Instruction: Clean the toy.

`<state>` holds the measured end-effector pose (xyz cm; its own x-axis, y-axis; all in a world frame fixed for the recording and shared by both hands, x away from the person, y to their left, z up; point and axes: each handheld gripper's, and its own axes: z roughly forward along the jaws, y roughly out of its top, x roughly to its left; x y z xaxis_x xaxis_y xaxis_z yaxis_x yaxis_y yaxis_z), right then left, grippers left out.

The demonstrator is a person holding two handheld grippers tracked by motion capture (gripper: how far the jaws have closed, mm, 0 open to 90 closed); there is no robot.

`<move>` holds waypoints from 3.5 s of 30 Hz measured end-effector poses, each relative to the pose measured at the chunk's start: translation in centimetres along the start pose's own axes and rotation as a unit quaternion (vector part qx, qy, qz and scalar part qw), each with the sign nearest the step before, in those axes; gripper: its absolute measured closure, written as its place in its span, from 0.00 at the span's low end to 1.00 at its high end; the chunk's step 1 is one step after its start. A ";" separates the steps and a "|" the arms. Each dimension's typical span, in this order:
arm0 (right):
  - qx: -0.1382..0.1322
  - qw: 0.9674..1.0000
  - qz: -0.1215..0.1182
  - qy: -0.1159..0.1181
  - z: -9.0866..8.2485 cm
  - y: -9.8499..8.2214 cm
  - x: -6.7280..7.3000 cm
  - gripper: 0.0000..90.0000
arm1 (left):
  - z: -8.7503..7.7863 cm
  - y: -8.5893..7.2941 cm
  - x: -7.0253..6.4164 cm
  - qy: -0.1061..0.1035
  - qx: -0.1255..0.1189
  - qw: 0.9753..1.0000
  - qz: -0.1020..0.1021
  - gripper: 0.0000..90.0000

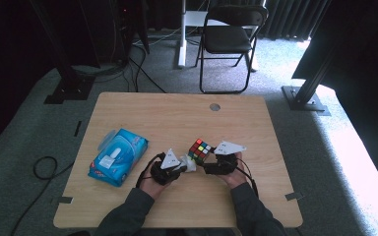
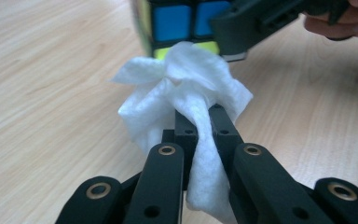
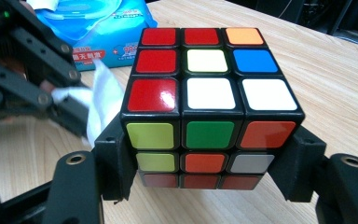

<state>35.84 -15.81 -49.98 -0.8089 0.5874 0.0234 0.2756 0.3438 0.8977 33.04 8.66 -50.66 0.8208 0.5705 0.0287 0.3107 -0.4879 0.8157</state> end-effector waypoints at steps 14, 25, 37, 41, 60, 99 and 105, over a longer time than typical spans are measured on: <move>0.016 1.000 0.007 -0.023 0.3 -0.3 -0.3 0.38 | -1.0 -0.3 1.4 0.020 -0.008 1.000 -0.020 0.95; 0.027 0.998 0.018 -0.051 0.6 -0.6 -0.6 0.38 | -1.2 -0.3 1.6 0.023 -0.012 0.999 -0.023 0.95; 0.030 0.996 0.031 -0.074 0.9 -0.5 -0.7 0.38 | -1.5 -0.4 1.8 0.025 -0.013 0.999 -0.029 0.95; 0.035 0.994 0.035 -0.096 1.0 -0.3 -0.7 0.38 | -1.6 -0.5 2.0 0.025 -0.015 0.999 -0.033 0.95; 0.046 0.979 0.086 -0.177 2.8 -0.9 -0.8 0.38 | -1.9 -0.6 2.2 0.028 -0.017 0.999 -0.038 0.95; 0.065 0.933 0.160 -0.314 3.5 -1.6 -2.4 0.38 | -1.9 -0.6 2.3 0.026 -0.018 0.999 -0.039 0.95; 0.066 0.931 0.165 -0.319 3.6 -1.7 -2.4 0.38 | -1.9 -0.6 2.3 0.027 -0.018 0.999 -0.038 0.94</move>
<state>39.22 -15.17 -53.19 -0.2068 0.9783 -0.0150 0.5499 0.1289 0.8252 33.85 11.54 -49.93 0.7683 0.6400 -0.0050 0.3532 -0.4175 0.8372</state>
